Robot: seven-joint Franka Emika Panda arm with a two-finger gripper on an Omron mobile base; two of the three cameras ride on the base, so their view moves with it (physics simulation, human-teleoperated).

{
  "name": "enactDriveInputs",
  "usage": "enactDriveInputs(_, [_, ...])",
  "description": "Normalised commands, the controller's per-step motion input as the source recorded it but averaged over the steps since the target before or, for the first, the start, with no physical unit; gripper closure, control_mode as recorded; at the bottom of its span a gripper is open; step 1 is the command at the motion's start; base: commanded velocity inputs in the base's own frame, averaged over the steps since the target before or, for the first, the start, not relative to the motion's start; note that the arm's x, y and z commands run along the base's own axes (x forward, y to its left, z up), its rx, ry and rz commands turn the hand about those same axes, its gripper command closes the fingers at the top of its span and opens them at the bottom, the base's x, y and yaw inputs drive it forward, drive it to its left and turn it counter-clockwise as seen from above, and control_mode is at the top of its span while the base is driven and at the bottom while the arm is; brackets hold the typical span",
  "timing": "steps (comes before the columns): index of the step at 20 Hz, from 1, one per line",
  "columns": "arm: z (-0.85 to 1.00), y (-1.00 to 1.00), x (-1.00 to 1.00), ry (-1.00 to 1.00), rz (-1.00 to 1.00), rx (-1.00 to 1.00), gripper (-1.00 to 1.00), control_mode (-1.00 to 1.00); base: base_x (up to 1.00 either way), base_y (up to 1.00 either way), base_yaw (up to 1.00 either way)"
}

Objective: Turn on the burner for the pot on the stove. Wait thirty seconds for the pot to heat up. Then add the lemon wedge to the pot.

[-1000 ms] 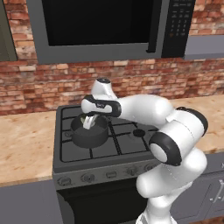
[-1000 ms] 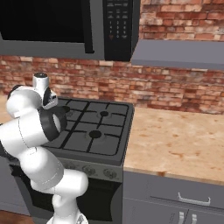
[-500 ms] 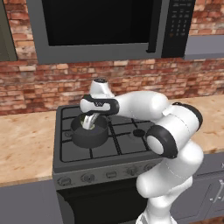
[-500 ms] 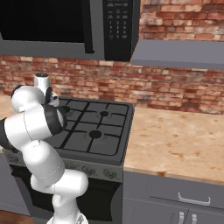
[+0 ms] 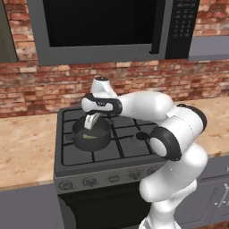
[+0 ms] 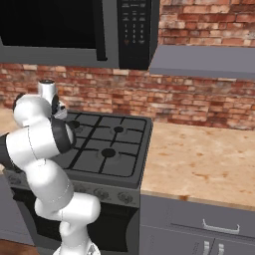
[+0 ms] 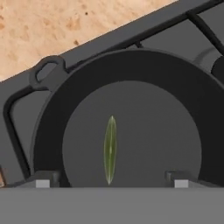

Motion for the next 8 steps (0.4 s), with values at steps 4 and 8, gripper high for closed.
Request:
enactDriveInputs(4, [0.78,-0.08,-0.64,-0.22,0.0,0.02,-1.0,-1.0,0.0,0.0,0.0])
enactDriveInputs(8, [0.52,-0.21,-0.74,-0.18,0.0,0.01,-1.0,-1.0,0.0,0.0,0.0])
